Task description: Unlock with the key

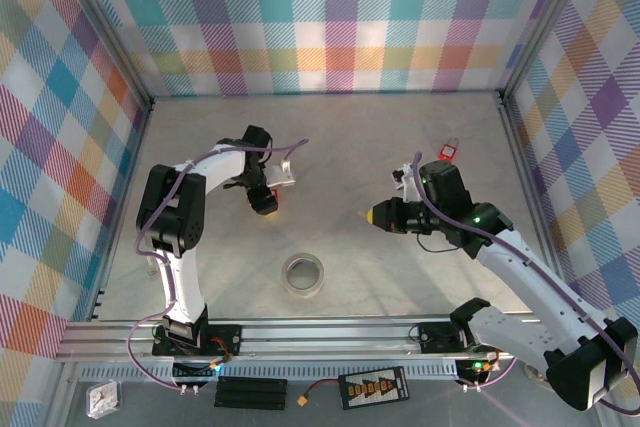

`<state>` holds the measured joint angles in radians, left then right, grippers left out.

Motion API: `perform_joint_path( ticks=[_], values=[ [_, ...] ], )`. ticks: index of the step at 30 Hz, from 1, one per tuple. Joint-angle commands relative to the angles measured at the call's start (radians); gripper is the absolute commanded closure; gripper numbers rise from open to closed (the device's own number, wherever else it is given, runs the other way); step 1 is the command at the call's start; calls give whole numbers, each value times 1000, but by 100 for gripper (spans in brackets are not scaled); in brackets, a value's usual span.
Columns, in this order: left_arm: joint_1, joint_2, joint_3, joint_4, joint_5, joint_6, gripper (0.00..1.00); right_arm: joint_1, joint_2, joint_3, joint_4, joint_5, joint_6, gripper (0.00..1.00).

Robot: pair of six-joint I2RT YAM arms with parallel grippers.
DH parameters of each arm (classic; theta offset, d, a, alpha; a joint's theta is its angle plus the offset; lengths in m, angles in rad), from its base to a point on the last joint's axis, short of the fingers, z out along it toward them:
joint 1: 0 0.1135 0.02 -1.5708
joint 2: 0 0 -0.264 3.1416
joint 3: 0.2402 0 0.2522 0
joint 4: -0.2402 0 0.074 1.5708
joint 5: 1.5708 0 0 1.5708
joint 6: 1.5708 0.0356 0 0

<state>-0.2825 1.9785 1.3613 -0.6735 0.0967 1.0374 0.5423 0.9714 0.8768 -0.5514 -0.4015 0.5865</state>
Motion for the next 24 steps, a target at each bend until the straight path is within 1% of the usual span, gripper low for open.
perform_joint_path(
  ticks=[1, 6, 9, 13, 16, 18, 21, 24],
  values=[
    [14, 22, 10, 0, 21, 7, 25, -5, -19, -1, 11, -11, 6, 100],
    [14, 17, -10, 14, 21, 1, 31, -5, -20, 5, 10, -7, 3, 100],
    [13, 9, -28, 25, 27, -3, 37, -7, -17, 8, 10, -5, 1, 100],
    [9, -7, -59, 50, 28, -18, 44, -7, -9, 12, 17, -7, 4, 100],
    [8, -33, -91, 72, 32, -22, 52, -11, -7, 11, 28, -15, 8, 100],
    [8, -52, -117, 91, 34, -24, 54, -18, -5, 10, 35, -23, 11, 100],
    [8, -84, -151, 112, 62, -34, 63, -31, -1, 14, 39, -35, 9, 100],
    [8, -112, -177, 120, 87, -50, 68, -46, 6, 24, 37, -46, -1, 100]
  ],
)
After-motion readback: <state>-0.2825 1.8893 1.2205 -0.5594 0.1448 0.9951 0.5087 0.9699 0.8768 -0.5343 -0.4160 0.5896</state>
